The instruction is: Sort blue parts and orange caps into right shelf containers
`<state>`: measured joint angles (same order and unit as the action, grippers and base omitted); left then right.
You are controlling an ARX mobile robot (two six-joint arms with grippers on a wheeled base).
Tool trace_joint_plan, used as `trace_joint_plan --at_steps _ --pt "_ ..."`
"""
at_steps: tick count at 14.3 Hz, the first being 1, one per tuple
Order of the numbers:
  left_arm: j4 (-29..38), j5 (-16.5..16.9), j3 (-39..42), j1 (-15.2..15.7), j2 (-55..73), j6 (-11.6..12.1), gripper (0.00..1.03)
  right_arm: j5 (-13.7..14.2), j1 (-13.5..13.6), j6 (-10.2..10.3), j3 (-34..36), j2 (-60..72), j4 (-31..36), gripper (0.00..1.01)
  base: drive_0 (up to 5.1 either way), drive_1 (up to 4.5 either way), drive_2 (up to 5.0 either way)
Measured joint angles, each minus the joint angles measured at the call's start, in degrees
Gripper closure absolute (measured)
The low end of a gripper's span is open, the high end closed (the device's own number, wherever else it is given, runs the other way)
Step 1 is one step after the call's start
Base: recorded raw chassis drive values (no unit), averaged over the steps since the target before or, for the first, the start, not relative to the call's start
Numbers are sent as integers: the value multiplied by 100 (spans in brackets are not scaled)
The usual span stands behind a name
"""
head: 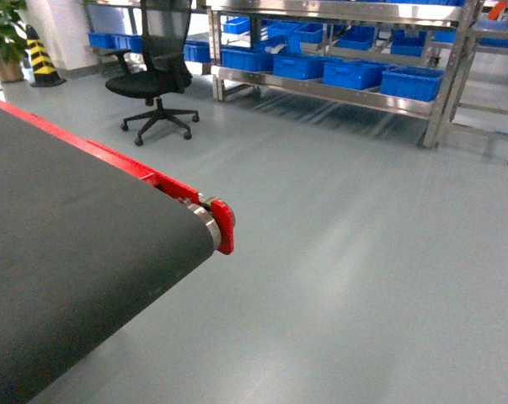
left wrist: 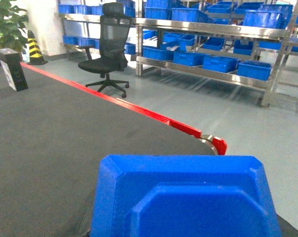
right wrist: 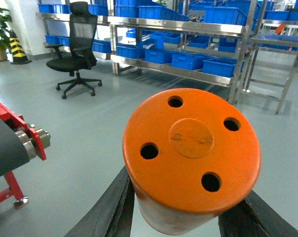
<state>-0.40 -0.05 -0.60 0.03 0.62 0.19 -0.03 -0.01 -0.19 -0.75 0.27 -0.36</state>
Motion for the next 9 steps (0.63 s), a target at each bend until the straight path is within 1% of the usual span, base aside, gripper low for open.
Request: trace_joint_plan --at_steps 9 --pt "2 2 0 0 0 0 59 0 0 0 0 0 0 60 -157 -157 -157"
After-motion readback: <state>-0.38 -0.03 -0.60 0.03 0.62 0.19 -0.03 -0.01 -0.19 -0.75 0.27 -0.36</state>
